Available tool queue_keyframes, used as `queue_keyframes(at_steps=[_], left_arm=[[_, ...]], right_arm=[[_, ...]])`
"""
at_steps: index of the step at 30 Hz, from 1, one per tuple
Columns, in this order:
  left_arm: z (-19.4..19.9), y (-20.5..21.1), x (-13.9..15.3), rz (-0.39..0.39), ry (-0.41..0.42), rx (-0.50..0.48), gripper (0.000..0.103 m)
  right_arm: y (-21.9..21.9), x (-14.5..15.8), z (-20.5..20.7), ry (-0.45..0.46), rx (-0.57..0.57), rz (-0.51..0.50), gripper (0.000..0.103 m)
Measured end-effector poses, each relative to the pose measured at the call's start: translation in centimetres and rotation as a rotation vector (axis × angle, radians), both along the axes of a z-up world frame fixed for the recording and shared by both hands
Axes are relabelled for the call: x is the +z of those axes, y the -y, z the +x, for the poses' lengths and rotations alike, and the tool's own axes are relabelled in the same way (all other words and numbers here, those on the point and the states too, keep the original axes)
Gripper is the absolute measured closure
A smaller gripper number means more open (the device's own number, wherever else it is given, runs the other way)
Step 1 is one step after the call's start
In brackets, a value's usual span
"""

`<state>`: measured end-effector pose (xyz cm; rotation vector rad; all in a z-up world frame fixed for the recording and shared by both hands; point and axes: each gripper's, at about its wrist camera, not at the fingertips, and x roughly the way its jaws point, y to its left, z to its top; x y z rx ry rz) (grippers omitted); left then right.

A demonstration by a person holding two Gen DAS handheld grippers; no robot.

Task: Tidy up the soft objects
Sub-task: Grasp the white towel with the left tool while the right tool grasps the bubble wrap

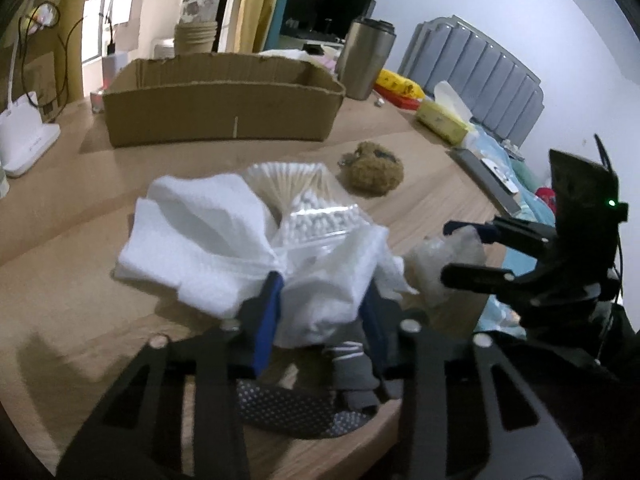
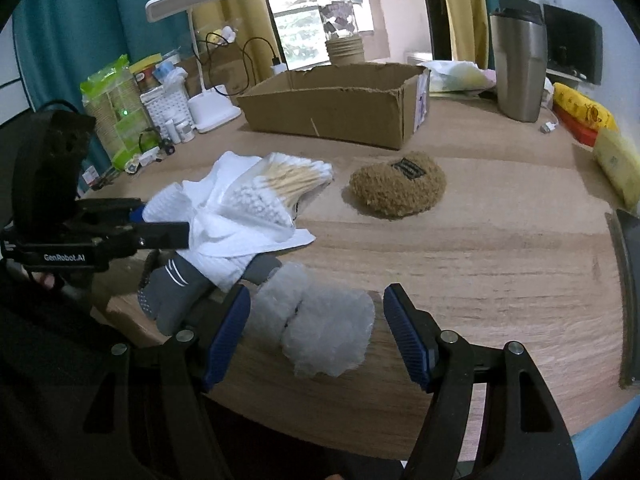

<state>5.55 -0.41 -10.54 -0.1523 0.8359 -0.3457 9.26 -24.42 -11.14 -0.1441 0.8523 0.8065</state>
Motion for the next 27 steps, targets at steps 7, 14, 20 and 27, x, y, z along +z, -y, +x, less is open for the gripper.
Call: queue_keyframes(at_steps=[7, 14, 20, 27], left_arm=[[-1.2, -0.2, 2.7, 0.028, 0.099, 0.000, 0.072], [-1.5, -1.4, 4.6, 0.045, 0.171, 0.042, 0.078], [-1.6, -2.7, 5.9, 0.054, 0.221, 0.083, 0.080], [-1.4, -4.1, 6.6, 0.106, 0.251, 0.128, 0.080]], right_arm=[[0.5, 0.1, 0.6, 0.041, -0.031, -0.006, 0.047], [0.4, 0.7, 0.8, 0.091, -0.039, 0.007, 0.055], [0.2, 2.2, 1.2, 0.140, -0.034, 0.034, 0.056], [0.1, 2.9, 1.4, 0.167, -0.030, 0.038, 0.056]])
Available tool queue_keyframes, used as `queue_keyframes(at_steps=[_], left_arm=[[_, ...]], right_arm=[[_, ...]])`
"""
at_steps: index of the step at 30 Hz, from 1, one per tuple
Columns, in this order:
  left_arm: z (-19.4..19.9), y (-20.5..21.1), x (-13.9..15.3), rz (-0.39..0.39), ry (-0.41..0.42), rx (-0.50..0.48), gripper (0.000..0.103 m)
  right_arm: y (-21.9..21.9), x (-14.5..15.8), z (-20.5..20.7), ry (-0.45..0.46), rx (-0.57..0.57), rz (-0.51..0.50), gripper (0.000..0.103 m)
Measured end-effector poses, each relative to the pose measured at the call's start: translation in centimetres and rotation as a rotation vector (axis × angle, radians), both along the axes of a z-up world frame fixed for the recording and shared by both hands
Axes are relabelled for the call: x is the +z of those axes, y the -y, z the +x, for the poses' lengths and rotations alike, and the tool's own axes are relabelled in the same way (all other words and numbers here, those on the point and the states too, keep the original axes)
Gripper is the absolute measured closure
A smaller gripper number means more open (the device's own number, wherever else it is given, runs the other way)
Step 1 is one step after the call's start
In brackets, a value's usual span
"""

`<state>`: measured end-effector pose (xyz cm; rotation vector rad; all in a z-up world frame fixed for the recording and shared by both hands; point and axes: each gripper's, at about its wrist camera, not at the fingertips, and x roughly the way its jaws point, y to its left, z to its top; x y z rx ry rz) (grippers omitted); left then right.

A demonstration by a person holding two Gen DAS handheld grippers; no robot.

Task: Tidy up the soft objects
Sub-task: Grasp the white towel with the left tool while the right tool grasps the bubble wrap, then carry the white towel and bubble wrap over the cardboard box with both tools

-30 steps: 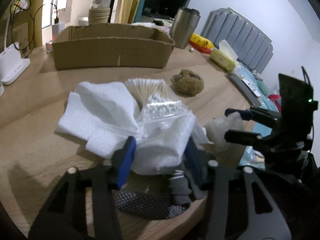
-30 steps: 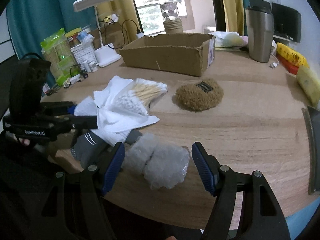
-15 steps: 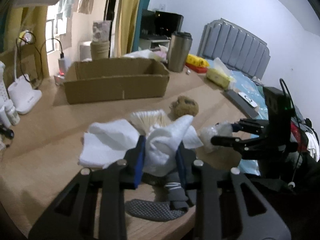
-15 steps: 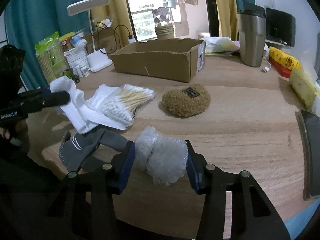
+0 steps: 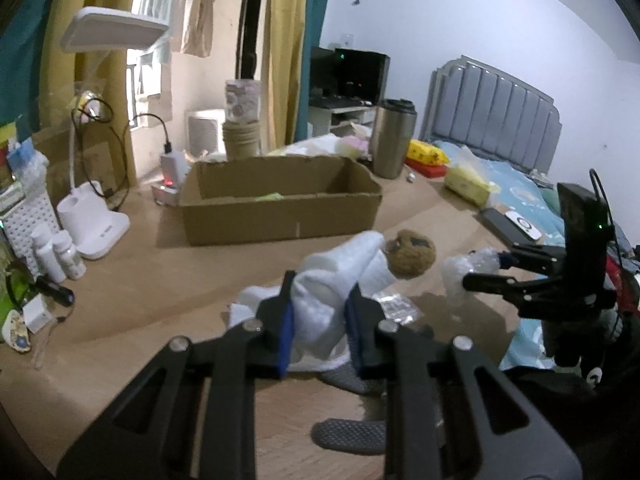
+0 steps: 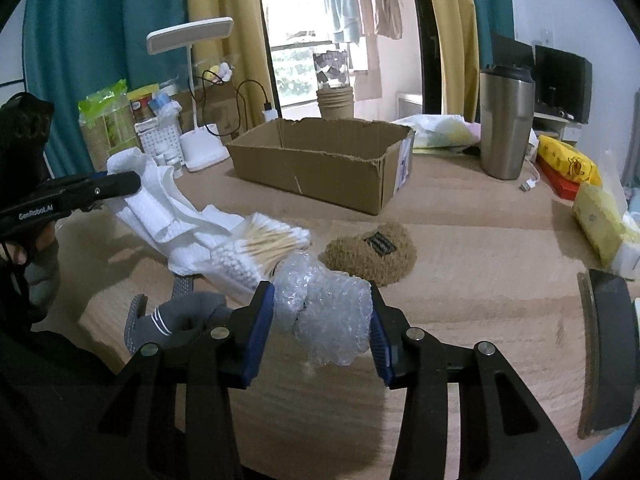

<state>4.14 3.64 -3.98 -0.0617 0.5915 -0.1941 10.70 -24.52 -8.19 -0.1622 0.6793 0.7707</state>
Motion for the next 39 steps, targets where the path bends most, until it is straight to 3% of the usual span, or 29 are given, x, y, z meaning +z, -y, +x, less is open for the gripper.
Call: queue_keyframes(at_steps=[9, 19, 39], left_arm=[[0.5, -1.2, 0.5, 0.053, 0.045, 0.059, 0.080], [2.0, -2.0, 2.0, 0.058, 0.110, 0.090, 0.080], [5.6, -2.7, 4.0, 0.106, 0.198, 0.103, 0.080]], right_arm=[[-0.5, 0.9, 0.5, 0.032, 0.007, 0.013, 0.056], [-1.7, 2.8, 1.7, 0.106, 0.030, 0.021, 0.056], [-4.7, 5.1, 5.6, 0.205, 0.053, 0.069, 0.056]])
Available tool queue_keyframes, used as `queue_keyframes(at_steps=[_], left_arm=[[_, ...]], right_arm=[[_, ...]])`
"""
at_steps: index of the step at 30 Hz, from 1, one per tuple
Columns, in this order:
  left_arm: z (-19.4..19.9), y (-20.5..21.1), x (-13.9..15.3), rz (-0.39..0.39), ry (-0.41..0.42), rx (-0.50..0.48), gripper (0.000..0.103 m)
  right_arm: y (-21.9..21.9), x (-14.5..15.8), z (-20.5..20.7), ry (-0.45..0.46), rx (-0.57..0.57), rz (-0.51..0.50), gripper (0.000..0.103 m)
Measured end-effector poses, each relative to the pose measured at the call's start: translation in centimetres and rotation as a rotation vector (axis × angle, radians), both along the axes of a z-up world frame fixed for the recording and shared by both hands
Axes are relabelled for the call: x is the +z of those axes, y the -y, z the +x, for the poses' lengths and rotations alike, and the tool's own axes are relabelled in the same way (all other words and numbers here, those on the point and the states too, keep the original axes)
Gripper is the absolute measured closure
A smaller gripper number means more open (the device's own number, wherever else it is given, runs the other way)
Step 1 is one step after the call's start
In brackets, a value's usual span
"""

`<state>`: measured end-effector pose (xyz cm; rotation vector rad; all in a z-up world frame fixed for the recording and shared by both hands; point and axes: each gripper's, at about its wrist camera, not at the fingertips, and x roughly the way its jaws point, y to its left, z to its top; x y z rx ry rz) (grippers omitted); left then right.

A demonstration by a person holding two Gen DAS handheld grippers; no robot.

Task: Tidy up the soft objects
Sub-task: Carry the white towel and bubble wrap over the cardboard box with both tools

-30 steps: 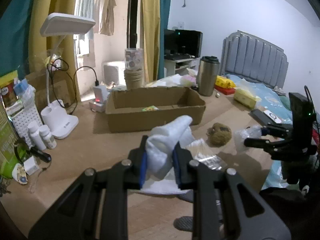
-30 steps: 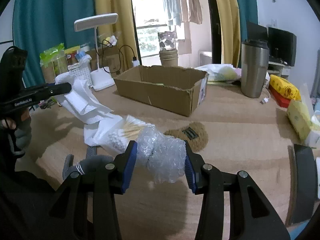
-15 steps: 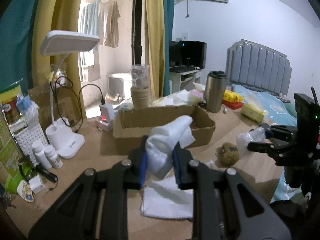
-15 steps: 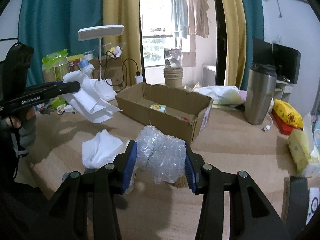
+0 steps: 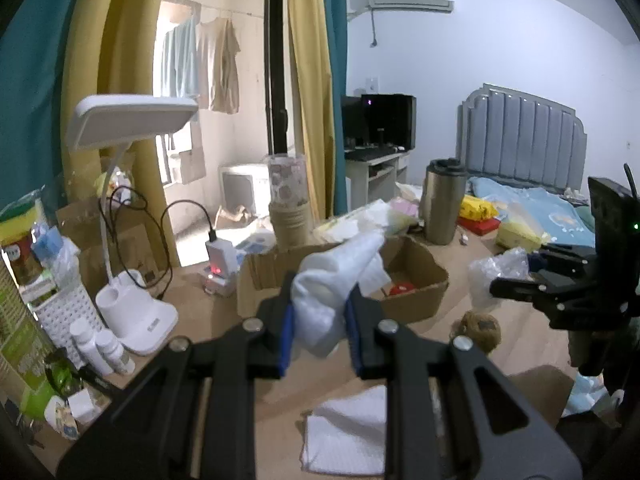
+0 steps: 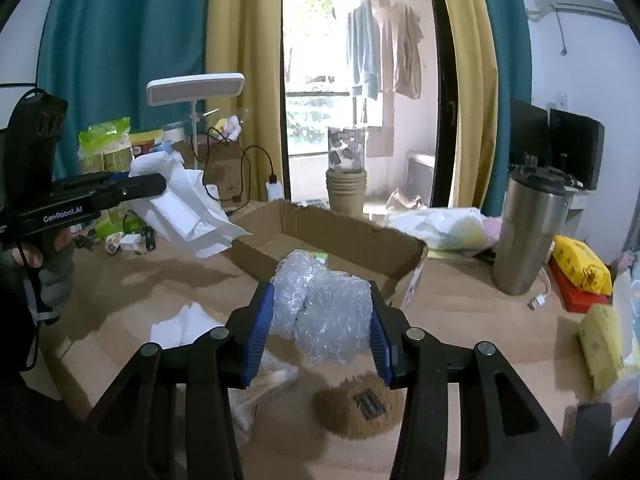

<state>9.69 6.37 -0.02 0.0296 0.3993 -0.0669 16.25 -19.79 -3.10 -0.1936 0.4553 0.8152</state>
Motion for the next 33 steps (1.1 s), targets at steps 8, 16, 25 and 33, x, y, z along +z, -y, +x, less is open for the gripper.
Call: queue_keyframes(at_steps=[8, 16, 25, 33], left_arm=[[1.9, 0.3, 0.9, 0.024, 0.035, -0.010, 0.080], [4.6, -0.5, 0.2, -0.002, 0.021, -0.008, 0.080], [7.5, -1.3, -1.0, -0.023, -0.005, 0.016, 0.080], [9.5, -2.8, -1.8, -0.063, -0.020, 0.034, 0.080]], right_arm=[[-1.2, 0.4, 1.6, 0.022, 0.019, 0.007, 0.056], [-2.1, 0.3, 3.4, 0.021, 0.023, 0.020, 0.056], [-3.3, 0.4, 6.0, 0.008, 0.013, 0.042, 0.056], [-4.8, 0.1, 8.4, 0.007, 0.003, 0.002, 0.056]])
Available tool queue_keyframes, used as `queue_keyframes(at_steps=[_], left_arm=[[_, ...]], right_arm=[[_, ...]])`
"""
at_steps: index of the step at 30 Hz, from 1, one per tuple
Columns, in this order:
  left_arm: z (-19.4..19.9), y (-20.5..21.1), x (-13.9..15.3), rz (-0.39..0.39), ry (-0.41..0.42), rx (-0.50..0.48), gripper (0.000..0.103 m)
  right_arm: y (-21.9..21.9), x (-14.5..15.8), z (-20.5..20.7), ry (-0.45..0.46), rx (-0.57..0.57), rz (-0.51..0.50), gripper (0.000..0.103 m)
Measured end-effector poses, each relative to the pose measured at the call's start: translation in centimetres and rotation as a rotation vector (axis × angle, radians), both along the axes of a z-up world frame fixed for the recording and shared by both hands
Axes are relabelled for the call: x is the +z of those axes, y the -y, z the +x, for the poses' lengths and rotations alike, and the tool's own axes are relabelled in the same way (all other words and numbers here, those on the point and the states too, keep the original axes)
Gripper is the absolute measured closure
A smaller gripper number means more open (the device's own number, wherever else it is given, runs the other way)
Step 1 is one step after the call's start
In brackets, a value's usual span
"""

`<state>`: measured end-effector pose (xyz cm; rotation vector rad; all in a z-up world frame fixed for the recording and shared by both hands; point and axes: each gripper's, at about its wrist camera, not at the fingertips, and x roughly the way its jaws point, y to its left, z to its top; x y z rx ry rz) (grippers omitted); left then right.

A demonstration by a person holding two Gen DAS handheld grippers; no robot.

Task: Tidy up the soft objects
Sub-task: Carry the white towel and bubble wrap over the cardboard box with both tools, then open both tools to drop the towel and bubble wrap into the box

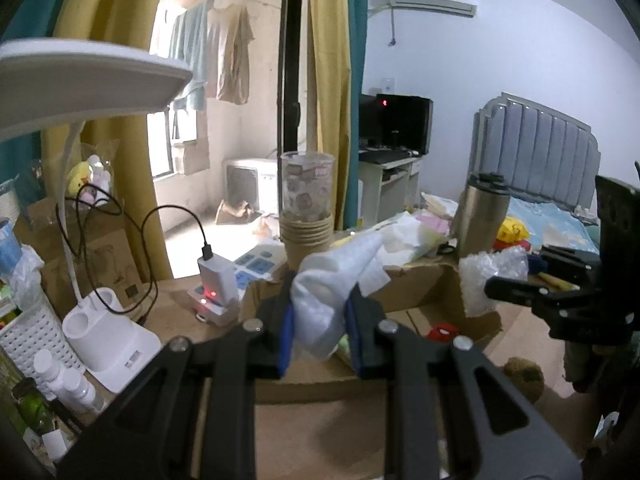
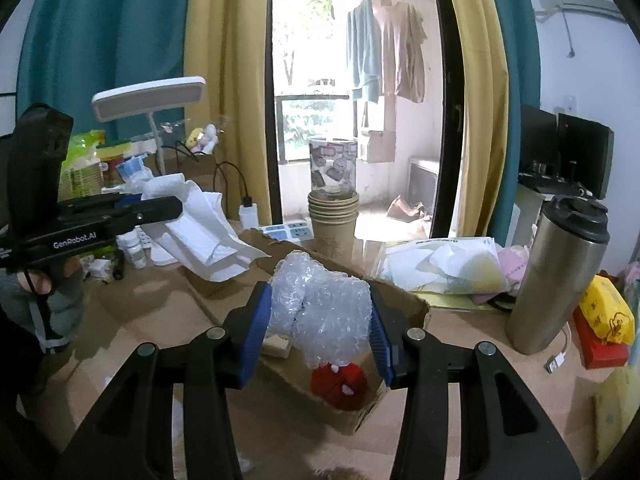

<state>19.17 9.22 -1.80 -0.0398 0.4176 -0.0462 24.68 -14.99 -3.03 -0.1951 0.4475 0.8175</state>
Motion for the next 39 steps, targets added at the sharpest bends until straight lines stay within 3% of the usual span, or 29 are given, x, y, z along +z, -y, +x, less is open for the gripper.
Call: queue_keyframes(at_steps=[8, 14, 24, 33, 35, 37, 39], left_arm=[[1.9, -1.3, -1.4, -0.028, -0.019, 0.042, 0.080], [3.3, -1.1, -3.4, -0.017, -0.078, 0.049, 0.079], [4.1, -1.0, -4.6, -0.020, -0.133, 0.076, 0.077], [4.1, -1.2, -4.8, -0.024, -0.128, 0.097, 0.072], [4.1, -1.2, -4.8, -0.018, -0.131, 0.093, 0.066], [4.1, -1.1, -4.8, -0.016, -0.135, 0.091, 0.047], [3.9, -1.2, -4.7, -0.030, -0.127, 0.084, 0.042]], right_arm=[[-0.8, -0.5, 2.8, -0.021, -0.038, -0.011, 0.055], [-1.6, -1.5, 4.3, -0.042, -0.065, -0.023, 0.055], [-2.6, -2.5, 5.2, -0.063, -0.101, -0.064, 0.055], [-2.4, -3.1, 5.8, -0.084, -0.125, -0.061, 0.038], [-2.4, -3.1, 5.8, -0.082, -0.123, -0.064, 0.036], [-2.3, -3.0, 5.7, -0.079, -0.123, -0.063, 0.035], [-2.3, -2.9, 5.5, -0.075, -0.122, -0.062, 0.034]])
